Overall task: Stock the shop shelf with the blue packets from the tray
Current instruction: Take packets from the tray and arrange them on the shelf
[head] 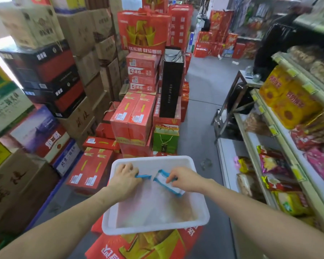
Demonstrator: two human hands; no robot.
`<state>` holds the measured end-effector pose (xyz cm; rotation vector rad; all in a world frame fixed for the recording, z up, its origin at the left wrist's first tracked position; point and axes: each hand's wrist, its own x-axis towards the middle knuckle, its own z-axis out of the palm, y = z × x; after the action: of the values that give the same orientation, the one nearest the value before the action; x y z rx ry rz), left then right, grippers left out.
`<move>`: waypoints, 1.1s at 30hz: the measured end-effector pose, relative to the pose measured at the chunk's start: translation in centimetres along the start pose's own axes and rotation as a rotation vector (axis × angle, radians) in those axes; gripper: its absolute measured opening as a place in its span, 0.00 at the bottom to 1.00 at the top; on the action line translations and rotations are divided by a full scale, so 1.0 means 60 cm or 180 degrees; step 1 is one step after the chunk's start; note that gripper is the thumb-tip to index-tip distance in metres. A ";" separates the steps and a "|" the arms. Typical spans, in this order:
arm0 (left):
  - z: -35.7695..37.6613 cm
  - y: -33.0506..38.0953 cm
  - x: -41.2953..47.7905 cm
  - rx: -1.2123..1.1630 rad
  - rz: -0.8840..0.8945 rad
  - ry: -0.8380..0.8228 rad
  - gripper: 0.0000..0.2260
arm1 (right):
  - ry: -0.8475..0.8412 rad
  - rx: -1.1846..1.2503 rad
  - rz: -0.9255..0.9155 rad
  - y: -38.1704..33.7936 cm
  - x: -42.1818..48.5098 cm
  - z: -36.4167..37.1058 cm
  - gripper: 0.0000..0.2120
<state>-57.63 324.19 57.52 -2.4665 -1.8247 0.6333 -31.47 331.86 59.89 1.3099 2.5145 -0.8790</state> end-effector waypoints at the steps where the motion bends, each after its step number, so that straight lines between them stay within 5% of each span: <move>1: 0.000 0.000 0.001 0.0061 0.0020 -0.0031 0.24 | 0.0009 0.0145 0.0015 -0.003 -0.008 -0.005 0.16; 8: -0.052 0.003 0.000 -0.0534 0.0232 -0.0272 0.21 | 0.0151 0.0797 0.0065 -0.006 -0.105 -0.086 0.22; 13: -0.235 0.002 0.042 -0.0881 0.0936 0.0028 0.33 | 0.0153 0.1168 0.0196 0.035 -0.224 -0.203 0.29; 17: -0.402 0.044 0.102 -0.1219 0.1438 0.0320 0.27 | 0.0336 0.0971 0.0468 0.078 -0.369 -0.303 0.28; 25: -0.800 0.303 0.077 -0.0998 0.2822 0.0695 0.35 | 0.1085 0.0235 0.1146 0.134 -0.788 -0.439 0.30; 33: -1.033 0.678 -0.029 -0.0590 0.4209 0.0999 0.33 | 0.2167 -0.0118 0.2200 0.133 -1.202 -0.382 0.29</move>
<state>-0.77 323.72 105.13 -3.3475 0.0448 -0.0160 20.62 298.69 104.34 2.5557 2.1199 -0.2454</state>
